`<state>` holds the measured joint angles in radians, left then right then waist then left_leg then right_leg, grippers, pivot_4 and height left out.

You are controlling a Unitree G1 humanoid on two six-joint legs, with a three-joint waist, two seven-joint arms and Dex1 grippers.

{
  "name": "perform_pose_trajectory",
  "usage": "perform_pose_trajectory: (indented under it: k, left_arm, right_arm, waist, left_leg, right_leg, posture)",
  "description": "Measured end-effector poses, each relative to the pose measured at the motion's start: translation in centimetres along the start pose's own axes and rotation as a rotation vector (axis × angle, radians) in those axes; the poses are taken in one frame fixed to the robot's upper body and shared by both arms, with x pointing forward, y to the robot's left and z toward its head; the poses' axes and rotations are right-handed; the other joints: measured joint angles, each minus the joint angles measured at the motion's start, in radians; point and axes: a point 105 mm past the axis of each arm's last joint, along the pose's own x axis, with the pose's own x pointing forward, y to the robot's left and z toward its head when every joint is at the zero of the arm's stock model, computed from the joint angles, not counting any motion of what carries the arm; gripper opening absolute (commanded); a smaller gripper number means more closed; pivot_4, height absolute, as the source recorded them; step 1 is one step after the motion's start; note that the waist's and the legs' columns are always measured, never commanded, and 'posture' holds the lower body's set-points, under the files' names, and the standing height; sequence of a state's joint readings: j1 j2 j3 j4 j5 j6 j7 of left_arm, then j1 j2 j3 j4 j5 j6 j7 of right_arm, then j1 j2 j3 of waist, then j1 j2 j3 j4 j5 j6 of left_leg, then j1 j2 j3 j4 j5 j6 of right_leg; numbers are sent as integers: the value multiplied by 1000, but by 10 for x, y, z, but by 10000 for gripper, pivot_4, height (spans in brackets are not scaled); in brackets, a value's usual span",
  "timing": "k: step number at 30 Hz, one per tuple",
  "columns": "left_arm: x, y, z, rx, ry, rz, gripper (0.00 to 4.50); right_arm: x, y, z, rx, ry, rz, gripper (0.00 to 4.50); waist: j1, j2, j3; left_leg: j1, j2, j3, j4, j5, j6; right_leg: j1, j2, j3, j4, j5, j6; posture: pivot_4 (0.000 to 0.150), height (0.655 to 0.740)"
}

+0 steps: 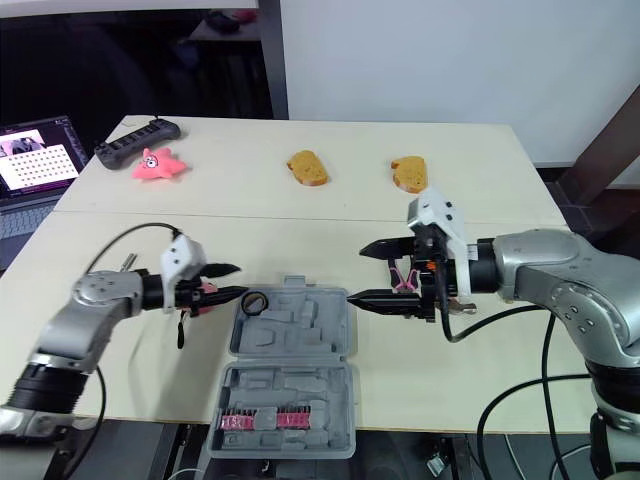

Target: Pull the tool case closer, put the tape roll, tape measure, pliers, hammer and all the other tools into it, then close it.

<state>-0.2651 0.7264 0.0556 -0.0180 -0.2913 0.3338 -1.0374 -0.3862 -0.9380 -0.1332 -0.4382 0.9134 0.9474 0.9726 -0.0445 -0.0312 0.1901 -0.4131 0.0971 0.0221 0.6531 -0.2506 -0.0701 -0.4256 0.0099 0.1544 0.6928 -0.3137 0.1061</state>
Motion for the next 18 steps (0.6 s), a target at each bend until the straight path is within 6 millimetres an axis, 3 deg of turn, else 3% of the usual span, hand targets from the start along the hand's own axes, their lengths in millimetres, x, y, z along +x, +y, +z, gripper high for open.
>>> perform_pose_trajectory:
  k: [1,2,9,14,18]
  left_arm:
    - [-11,5,-2,-3,10,33,44441]
    - [-23,9,-5,-11,18,74,44871]
    - [-101,28,-35,-92,76,351,44871]
    - [-162,30,-57,-143,87,546,44871]
    - [-195,29,-72,-255,23,684,44871]
  right_arm:
    - [-3,-6,-9,28,-14,-21,45000]
    - [-6,-11,-19,55,-29,-42,45000]
    - [-48,-43,-70,127,-83,-261,45000]
    - [-92,-68,-86,69,-135,-495,45000]
    - [-112,-74,-104,69,-129,-602,45000]
  waist:
    - [0,0,0]
    - [-1,0,0]
    - [2,0,0]
    - [-5,0,0]
    - [-4,0,0]
  left_leg:
    - [0,0,0,0,0,0]
    - [0,0,0,-1,0,0]
    - [1,0,1,-1,0,0]
    - [4,0,2,-2,0,0]
    - [5,0,2,-3,0,0]
  right_leg:
    - [0,0,0,0,0,0]
    - [0,0,0,0,0,0]
    - [1,0,0,0,0,0]
    - [1,0,1,0,-1,-1]
    - [2,0,1,0,-1,-1]
  posture:
    - [1500,7129]
    - [1500,7129]
    - [1500,7129]
    - [1500,7129]
    - [1500,7129]
